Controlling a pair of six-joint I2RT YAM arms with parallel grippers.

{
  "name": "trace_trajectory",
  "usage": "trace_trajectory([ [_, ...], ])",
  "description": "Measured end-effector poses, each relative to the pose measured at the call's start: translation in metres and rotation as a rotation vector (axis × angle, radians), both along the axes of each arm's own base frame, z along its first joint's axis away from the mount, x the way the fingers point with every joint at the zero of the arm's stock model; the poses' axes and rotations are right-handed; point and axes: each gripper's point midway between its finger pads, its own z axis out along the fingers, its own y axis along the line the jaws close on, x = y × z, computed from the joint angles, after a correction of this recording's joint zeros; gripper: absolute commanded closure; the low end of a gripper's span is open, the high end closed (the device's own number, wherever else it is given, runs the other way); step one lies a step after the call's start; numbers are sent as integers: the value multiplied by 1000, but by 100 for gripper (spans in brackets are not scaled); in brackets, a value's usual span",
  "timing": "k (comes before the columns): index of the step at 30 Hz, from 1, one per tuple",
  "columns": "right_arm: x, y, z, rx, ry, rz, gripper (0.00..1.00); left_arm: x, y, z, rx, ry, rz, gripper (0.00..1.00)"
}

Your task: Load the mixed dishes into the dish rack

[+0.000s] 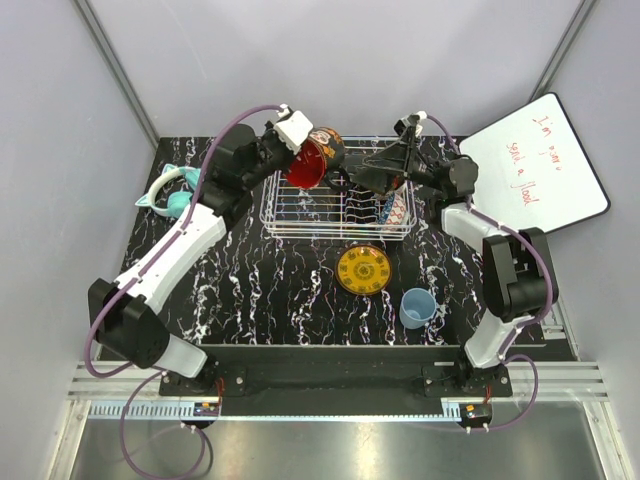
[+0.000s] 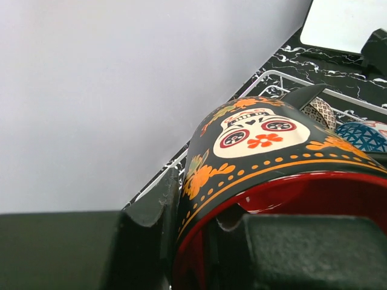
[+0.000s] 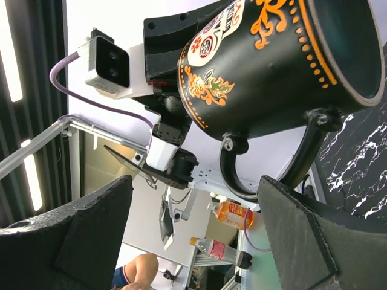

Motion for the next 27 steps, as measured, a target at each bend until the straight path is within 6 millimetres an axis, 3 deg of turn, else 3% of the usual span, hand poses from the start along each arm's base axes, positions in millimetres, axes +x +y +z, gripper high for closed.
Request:
trace_trajectory([
  [9, 10, -4, -4, -8, -13, 2, 7, -9, -4, 12, 1, -41, -49, 100],
  [14, 17, -19, -23, -61, 6, 5, 6, -30, -2, 67, -84, -181, -87, 100],
  [17, 24, -30, -25, -66, -4, -27, 5, -49, 2, 101, -124, -270, -116, 100],
  [20, 26, -30, -24, -63, -9, -37, 6, -62, 3, 121, -150, -329, -140, 100],
  [23, 21, -19, -18, -56, -22, -13, 5, -67, 0, 127, -163, -350, -155, 100],
  [27, 8, 2, -4, -43, -62, 41, 4, -65, -5, 112, -154, -325, -163, 100],
])
